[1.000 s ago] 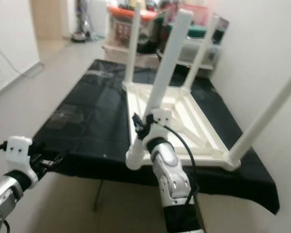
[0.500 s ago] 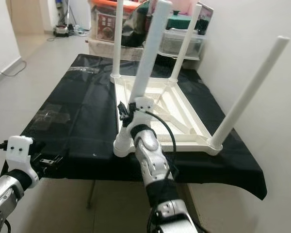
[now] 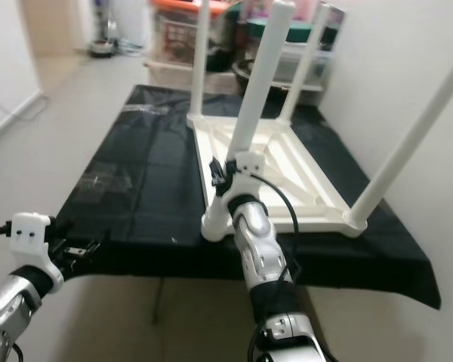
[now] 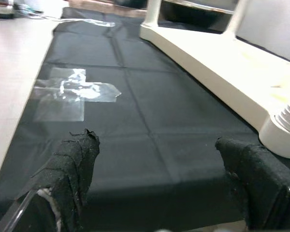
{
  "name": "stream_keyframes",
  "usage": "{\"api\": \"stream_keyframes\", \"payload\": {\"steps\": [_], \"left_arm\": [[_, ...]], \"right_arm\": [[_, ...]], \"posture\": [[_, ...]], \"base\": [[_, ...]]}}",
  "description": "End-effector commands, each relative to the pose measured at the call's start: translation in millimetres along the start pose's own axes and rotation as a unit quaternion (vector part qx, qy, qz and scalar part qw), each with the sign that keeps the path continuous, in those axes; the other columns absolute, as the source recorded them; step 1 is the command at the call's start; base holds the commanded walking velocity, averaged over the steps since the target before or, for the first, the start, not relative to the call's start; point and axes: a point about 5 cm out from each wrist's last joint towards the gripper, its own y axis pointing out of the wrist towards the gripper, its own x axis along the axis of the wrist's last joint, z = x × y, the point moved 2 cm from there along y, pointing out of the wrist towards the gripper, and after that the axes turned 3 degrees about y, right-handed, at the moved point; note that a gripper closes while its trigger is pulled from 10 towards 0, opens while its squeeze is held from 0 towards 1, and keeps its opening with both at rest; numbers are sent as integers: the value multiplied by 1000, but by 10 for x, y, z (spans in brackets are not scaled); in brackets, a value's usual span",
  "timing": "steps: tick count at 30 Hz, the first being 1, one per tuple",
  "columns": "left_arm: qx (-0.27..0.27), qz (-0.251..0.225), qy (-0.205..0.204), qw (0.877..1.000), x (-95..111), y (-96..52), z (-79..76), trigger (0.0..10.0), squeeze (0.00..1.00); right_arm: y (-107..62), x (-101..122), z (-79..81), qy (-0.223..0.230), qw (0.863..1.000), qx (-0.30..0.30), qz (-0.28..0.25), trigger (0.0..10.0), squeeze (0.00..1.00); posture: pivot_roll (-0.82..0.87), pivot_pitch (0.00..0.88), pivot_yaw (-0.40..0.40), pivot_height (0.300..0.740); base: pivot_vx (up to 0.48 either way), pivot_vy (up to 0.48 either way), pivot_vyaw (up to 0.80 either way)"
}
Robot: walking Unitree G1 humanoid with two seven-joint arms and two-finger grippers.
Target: Building children table
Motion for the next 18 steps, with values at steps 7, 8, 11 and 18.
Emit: {"api": "stream_keyframes", "payload": {"steps": [7,8,11,18], "left_arm": [[-4,-3,5,1000,5,41,-19,10000,0],[-1,-3,3,1000,4,43,-15,10000,0],[2,-3,2,1000,6,45,-10,10000,0],[1,-10,-5,1000,39,50,5,10000,0]], "right_arm": [[-105,-265,-48,-7,999,3,51,10000,0],[-103,-266,-45,-9,999,5,53,10000,0],[-101,-267,-44,-9,998,6,54,10000,0],[-90,-280,-40,-9,998,9,59,10000,0]], "posture": [[115,0,-152,740],[115,0,-153,740],[115,0,-153,740],[119,0,-155,740]], "base": [[0,0,0],[0,0,0],[0,0,0],[208,0,0]]}}
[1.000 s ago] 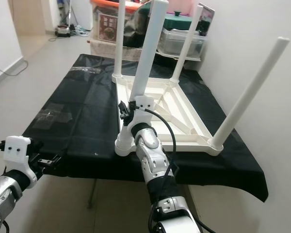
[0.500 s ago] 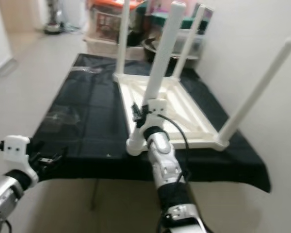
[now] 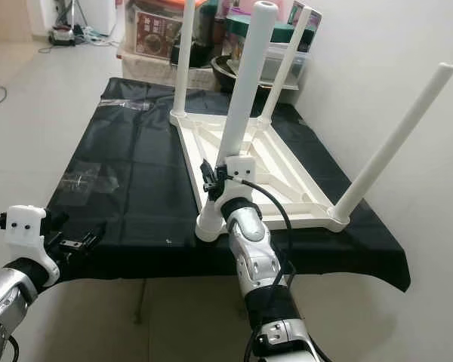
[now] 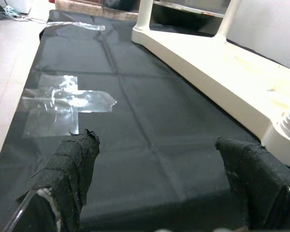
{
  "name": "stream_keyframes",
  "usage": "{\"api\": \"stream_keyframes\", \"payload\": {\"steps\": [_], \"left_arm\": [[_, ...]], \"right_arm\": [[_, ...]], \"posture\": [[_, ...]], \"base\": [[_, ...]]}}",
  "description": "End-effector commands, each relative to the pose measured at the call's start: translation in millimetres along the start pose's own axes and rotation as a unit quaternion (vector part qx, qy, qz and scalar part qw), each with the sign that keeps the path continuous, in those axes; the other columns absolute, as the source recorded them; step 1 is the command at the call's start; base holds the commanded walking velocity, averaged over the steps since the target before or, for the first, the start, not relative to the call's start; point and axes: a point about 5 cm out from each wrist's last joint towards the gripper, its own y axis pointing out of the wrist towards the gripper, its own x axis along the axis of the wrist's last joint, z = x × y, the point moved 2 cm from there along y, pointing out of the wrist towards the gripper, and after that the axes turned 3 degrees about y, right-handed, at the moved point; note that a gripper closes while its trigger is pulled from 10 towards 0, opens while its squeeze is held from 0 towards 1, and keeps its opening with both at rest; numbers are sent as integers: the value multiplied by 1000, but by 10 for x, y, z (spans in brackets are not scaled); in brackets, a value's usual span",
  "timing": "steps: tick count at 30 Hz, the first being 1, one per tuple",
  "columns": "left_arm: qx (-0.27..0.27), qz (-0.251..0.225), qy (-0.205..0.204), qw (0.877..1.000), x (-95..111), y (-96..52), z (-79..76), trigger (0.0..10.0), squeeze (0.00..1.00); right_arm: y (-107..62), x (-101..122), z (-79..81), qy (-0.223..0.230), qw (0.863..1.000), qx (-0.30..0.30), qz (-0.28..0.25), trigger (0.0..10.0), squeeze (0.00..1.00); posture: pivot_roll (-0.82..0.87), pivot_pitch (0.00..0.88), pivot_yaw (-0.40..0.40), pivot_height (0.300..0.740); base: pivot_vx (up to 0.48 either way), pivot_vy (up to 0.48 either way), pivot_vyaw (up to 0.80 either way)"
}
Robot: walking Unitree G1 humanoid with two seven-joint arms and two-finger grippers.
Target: Building children table
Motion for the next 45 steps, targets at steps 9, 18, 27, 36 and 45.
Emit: {"api": "stream_keyframes", "payload": {"steps": [9,18,27,36,45], "left_arm": [[-11,-2,-14,1000,-4,18,-32,10000,0],[-35,-9,-17,999,17,-10,-112,10000,0],[-54,-7,-23,998,18,-26,-152,10000,0],[-61,-11,-16,998,38,-28,-158,10000,0],[-63,-4,-11,998,9,-32,-177,10000,0]], "right_arm": [[-77,-279,-69,11,998,-7,62,10000,0],[-76,-285,-88,7,998,-2,66,10000,0],[-129,-310,-51,27,996,19,78,10000,0],[-183,-288,19,37,995,46,77,10000,0],[-206,-298,16,26,994,62,90,10000,0]], "posture": [[123,0,-158,740],[126,0,-161,740],[127,0,-158,740],[125,0,-156,740],[122,0,-158,740]], "base": [[423,0,0],[27,0,0],[0,154,-192],[0,427,-795],[0,0,-89]]}}
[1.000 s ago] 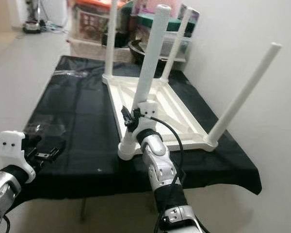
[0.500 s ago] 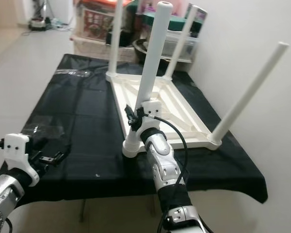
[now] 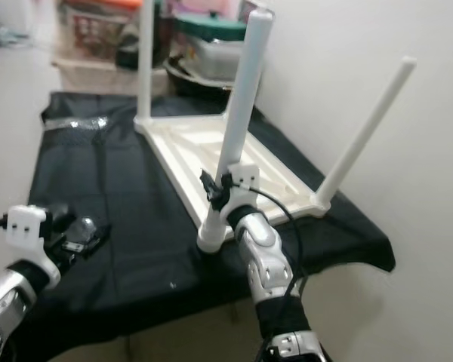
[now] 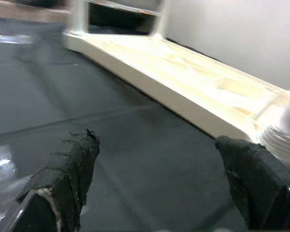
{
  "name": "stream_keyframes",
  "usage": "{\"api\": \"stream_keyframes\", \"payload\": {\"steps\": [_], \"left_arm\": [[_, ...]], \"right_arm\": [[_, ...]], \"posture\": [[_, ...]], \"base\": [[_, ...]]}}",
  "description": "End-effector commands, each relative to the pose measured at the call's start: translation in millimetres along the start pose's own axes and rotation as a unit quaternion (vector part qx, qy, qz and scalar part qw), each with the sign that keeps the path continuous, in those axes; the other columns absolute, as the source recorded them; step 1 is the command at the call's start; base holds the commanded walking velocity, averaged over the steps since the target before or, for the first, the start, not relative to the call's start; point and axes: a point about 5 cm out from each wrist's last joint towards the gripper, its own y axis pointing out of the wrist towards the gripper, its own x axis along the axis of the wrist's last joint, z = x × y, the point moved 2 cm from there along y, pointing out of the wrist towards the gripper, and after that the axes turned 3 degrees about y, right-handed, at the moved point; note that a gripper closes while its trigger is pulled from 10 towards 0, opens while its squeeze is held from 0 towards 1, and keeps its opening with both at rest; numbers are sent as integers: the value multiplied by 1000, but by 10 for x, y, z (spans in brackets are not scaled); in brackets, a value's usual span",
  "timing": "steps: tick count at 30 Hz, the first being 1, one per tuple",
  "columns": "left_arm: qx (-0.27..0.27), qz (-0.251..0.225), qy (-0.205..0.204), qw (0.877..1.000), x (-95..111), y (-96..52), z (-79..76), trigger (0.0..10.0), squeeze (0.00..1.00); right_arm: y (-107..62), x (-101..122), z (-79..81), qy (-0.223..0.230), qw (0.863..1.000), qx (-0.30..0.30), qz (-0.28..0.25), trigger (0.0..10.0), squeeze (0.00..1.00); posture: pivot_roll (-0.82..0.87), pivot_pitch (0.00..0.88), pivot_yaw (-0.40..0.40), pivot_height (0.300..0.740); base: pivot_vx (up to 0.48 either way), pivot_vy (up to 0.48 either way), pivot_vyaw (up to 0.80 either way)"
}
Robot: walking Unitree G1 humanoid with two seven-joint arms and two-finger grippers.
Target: Building children table
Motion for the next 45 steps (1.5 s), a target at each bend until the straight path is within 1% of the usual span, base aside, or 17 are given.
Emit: {"api": "stream_keyframes", "payload": {"steps": [1,6,16,19,22,23,37,40,45], "left_arm": [[-5,6,1,1000,-23,-12,-19,10000,0],[6,18,20,1000,-61,-6,-1,10000,0],[23,27,33,999,-90,8,29,10000,0],[24,37,41,998,-123,17,12,10000,0],[25,38,42,998,-128,18,11,10000,0],[36,38,28,998,-129,21,29,10000,0],[38,46,33,998,-162,15,38,10000,0],[38,46,32,998,-165,2,34,10000,0],[38,48,33,998,-170,-11,36,10000,0]], "right_arm": [[-47,-284,34,23,998,4,60,10000,0],[-52,-293,39,21,997,16,71,10000,0],[-49,-276,82,16,996,39,74,10000,0],[-49,-282,119,12,996,50,76,10000,0],[-49,-283,123,11,996,51,77,10000,0],[-47,-283,128,8,995,54,77,10000,0],[-37,-285,145,-3,995,65,80,10000,0],[-45,-282,187,-14,993,82,80,10000,0],[-51,-268,211,-23,992,95,78,10000,0]], "posture": [[122,0,-158,740],[121,0,-161,740],[118,0,-163,740],[118,0,-163,740],[118,0,-163,740],[118,0,-163,740],[119,0,-165,740],[119,0,-166,740],[119,0,-166,740]], "base": [[0,0,0],[0,0,0],[0,0,0],[0,-429,0],[0,-480,0],[0,0,0],[0,0,0],[0,0,0],[0,0,0]]}}
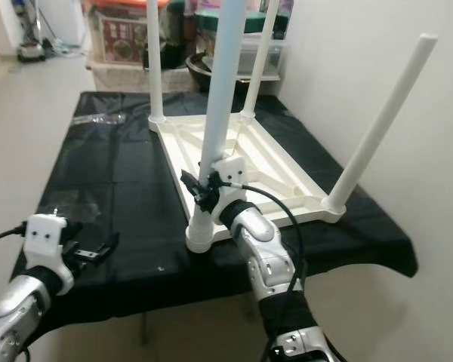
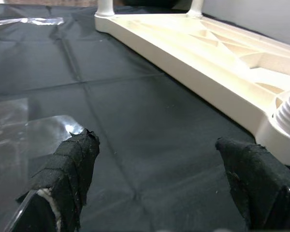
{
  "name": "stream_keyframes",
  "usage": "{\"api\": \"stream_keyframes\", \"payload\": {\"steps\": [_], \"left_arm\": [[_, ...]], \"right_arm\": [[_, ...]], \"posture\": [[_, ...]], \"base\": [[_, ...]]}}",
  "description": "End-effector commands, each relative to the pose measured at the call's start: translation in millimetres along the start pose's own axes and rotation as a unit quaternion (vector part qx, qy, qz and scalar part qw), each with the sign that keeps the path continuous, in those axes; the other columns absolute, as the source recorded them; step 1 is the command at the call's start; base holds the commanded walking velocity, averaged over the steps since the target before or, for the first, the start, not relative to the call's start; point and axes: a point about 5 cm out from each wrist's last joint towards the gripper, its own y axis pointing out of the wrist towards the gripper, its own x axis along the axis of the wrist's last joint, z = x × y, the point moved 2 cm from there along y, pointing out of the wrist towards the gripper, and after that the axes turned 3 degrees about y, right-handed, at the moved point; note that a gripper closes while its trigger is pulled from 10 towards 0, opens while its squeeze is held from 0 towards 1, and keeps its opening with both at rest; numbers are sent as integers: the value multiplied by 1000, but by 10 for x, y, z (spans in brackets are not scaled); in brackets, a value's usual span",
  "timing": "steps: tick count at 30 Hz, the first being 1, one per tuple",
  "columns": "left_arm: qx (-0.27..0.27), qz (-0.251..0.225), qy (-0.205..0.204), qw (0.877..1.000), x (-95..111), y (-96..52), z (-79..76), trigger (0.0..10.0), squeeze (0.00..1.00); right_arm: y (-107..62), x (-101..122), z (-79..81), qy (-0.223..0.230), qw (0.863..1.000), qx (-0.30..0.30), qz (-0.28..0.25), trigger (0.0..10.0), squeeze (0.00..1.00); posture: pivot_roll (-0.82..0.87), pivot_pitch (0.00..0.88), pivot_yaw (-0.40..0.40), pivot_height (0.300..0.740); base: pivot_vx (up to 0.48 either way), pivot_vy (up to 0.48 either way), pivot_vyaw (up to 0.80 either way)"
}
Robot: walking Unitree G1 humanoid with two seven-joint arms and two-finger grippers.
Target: Building children table
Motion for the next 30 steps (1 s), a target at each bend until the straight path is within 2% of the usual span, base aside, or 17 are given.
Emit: {"api": "stream_keyframes", "payload": {"steps": [1,6,8,9,11,12,15,19,20,21,22,23,25,26,28,30], "left_arm": [[-5,8,2,1000,-25,-10,-19,10000,0],[-10,7,0,1000,-21,-14,-24,10000,0],[-13,2,-4,1000,2,-8,-22,10000,0],[-13,2,-4,1000,2,-8,-22,10000,0],[-19,-2,-6,1000,19,-9,-28,10000,0],[-19,-2,-6,1000,19,-9,-28,10000,0],[-24,-3,-8,1000,21,-27,-46,10000,0],[-24,-3,-10,1000,20,-33,-47,10000,0],[-24,-3,-12,1000,19,-39,-43,10000,0],[-24,-3,-12,1000,19,-39,-43,10000,0],[-25,-3,-13,1000,19,-44,-38,10000,0],[-25,-3,-13,1000,19,-44,-38,10000,0],[-27,-4,-14,1000,28,-44,-21,10000,0],[-27,-4,-14,1000,28,-44,-21,10000,0],[-27,-7,-15,999,41,-44,-17,10000,0],[-27,-7,-15,999,41,-44,-17,10000,0]], "right_arm": [[-88,-323,-17,9,998,1,70,10000,0],[-90,-273,29,-3,996,50,68,10000,0],[-67,-150,68,-4,993,102,55,10000,0],[-67,-150,68,-4,993,102,55,10000,0],[-64,-47,128,-3,986,160,49,10000,0],[-64,-47,128,-3,986,160,49,10000,0],[-92,-10,225,1,976,215,43,10000,0],[-113,-14,264,2,972,232,40,10000,0],[-144,-32,309,6,966,255,40,10000,0],[-144,-32,309,6,966,255,40,10000,0],[-184,-60,358,3,957,287,41,10000,0],[-184,-60,358,3,957,287,41,10000,0],[-236,-104,419,-8,939,341,48,10000,0],[-236,-104,419,-8,939,341,48,10000,0],[-233,-119,443,-38,919,387,60,10000,0],[-233,-119,443,-38,919,387,60,10000,0]], "posture": [[119,0,-166,740],[119,0,-163,740],[121,0,-163,740],[121,0,-163,740],[121,0,-164,740],[121,0,-164,740],[127,0,-169,740],[127,0,-169,740],[141,0,-169,740],[141,0,-169,740],[150,0,-173,740],[150,0,-173,740],[154,0,-173,740],[154,0,-173,740],[167,0,-184,740],[167,0,-184,740]], "base": [[0,0,0],[0,0,0],[0,0,0],[0,0,0],[0,0,0],[0,0,0],[0,0,0],[0,0,0],[0,0,0],[0,0,0],[0,0,0],[0,0,0],[0,0,0],[0,0,0],[0,0,0],[0,0,0]]}}
